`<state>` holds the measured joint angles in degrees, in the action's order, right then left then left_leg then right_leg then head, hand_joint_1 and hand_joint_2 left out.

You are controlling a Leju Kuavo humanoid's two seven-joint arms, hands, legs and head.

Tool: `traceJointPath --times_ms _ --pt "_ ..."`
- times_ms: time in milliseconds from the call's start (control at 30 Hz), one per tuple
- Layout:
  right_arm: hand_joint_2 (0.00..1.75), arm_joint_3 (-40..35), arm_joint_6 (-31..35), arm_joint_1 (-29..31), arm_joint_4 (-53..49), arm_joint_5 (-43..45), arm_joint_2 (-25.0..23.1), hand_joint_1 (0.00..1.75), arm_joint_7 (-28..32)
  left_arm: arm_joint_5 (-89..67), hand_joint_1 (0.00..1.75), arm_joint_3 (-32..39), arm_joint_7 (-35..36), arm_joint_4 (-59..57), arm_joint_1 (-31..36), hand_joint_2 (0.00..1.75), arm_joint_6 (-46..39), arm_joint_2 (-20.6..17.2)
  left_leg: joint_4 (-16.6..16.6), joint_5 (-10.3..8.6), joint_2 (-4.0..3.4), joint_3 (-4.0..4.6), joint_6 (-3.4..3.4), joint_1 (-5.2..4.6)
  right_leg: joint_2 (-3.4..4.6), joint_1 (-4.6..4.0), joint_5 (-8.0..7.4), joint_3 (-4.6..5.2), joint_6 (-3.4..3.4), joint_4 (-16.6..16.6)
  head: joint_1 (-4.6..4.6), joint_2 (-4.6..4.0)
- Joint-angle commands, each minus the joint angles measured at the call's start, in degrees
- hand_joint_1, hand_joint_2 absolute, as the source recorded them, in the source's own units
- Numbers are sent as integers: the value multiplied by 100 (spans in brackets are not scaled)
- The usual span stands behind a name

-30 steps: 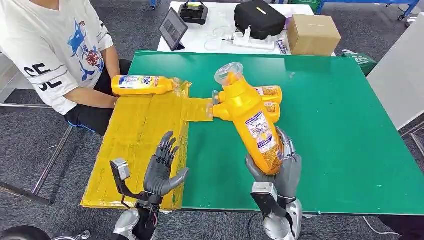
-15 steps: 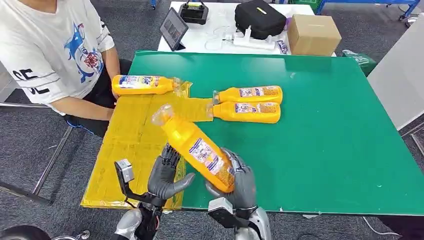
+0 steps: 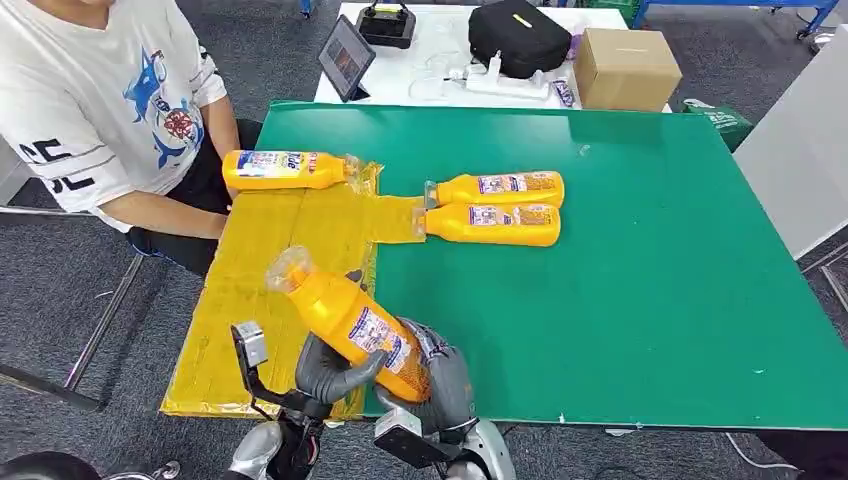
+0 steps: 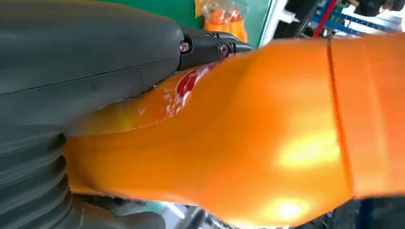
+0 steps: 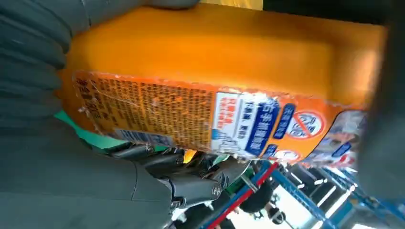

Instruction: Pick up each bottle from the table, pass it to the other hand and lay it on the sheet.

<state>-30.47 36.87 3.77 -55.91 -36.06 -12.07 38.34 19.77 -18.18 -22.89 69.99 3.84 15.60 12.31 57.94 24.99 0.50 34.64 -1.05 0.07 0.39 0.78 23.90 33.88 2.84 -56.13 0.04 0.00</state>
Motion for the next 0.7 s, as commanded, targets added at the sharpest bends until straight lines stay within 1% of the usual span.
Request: traceJointPath --times_ms 33,67,200,233,267,300,333,400,433,467,500,533,567,600,633,667,700 --pt "175 -691 -241 293 1120 -204 127 169 -44 208 0 -248 36 -512 268 175 368 -210 -10 5 -1 -29 5 7 -6 -9 2 -33 -10 15 -2 0" --pt "175 -693 -243 304 1117 -205 124 175 -46 202 0 -246 23 -510 270 175 364 -201 -8 3 -2 -24 4 4 -4 -6 2 -25 -8 11 0 0" --pt "175 -694 -249 323 1107 -205 114 175 -46 202 0 -249 23 -506 275 175 363 -189 -4 1 7 -14 3 4 -12 -5 3 -16 -6 6 0 0" --pt "175 -694 -249 323 1107 -205 114 175 -46 202 0 -249 23 -506 275 175 363 -189 -3 10 7 -34 8 12 -18 -14 10 -40 -15 11 -4 0" --pt "175 -694 -265 322 1089 -203 123 173 -67 201 14 -238 21 -487 265 175 354 -181 -5 4 4 -21 5 5 -10 -6 5 -23 -9 7 -2 0" --pt "175 -700 -270 327 1063 -218 130 173 -87 217 152 -249 24 -476 250 175 412 -189 -4 7 4 -27 6 9 -13 -11 7 -31 -11 10 2 0" --pt "175 -705 -268 333 1048 -240 127 175 -117 231 175 -257 2 -453 235 175 479 -195 -4 5 4 -22 5 7 -12 -9 6 -25 -9 9 -4 0" --pt "175 -688 -280 340 1005 -238 128 169 -134 179 175 -295 -79 -387 209 175 564 -219 -3 3 4 -15 4 4 -11 -6 4 -16 -7 6 -2 0" --pt "175 -679 -282 344 985 -232 125 173 -128 183 175 -311 -99 -381 207 175 620 -226 -4 5 5 -21 5 6 -13 -7 6 -25 -9 8 -2 0" --pt "175 -662 -283 352 951 -232 121 169 -134 71 175 -348 -120 -377 212 175 586 -246 -2 10 3 -31 7 10 -14 -13 9 -36 -13 10 0 0" --pt "175 -623 -303 344 887 -211 119 175 -131 -59 175 -378 -181 -372 213 175 590 -254 -3 7 2 -23 5 7 -10 -9 6 -26 -10 8 -2 0" --pt "175 -599 -349 347 830 -192 122 173 -131 -102 175 -398 -226 -360 209 175 645 -260 -1 2 3 -11 3 4 -10 -5 3 -13 -7 4 -2 0" --pt "175 -588 -324 349 801 -210 127 169 -132 -159 175 -412 -276 -345 210 175 648 -272 -2 4 5 -17 5 6 -14 -7 5 -20 -9 6 0 0" --pt "175 -564 -358 355 767 -199 130 171 -140 -179 175 -398 -304 -335 207 175 646 -253 -1 2 6 -11 4 3 -13 -5 4 -14 -7 4 0 0" --pt "175 -543 -370 353 727 -207 134 168 -145 -179 175 -380 -308 -324 204 175 651 -245 0 8 5 -23 6 8 -14 -10 8 -27 -11 6 -2 0" --pt "175 -521 -381 357 703 -207 135 166 -148 -178 175 -363 -312 -304 203 175 653 -234 0 4 6 -16 5 5 -13 -6 6 -19 -8 4 0 0" --pt "175 -478 -383 353 676 -231 125 161 -178 -171 175 -335 -315 -273 192 175 679 -232 2 8 2 -21 6 8 -11 -10 7 -25 -11 5 -2 0"
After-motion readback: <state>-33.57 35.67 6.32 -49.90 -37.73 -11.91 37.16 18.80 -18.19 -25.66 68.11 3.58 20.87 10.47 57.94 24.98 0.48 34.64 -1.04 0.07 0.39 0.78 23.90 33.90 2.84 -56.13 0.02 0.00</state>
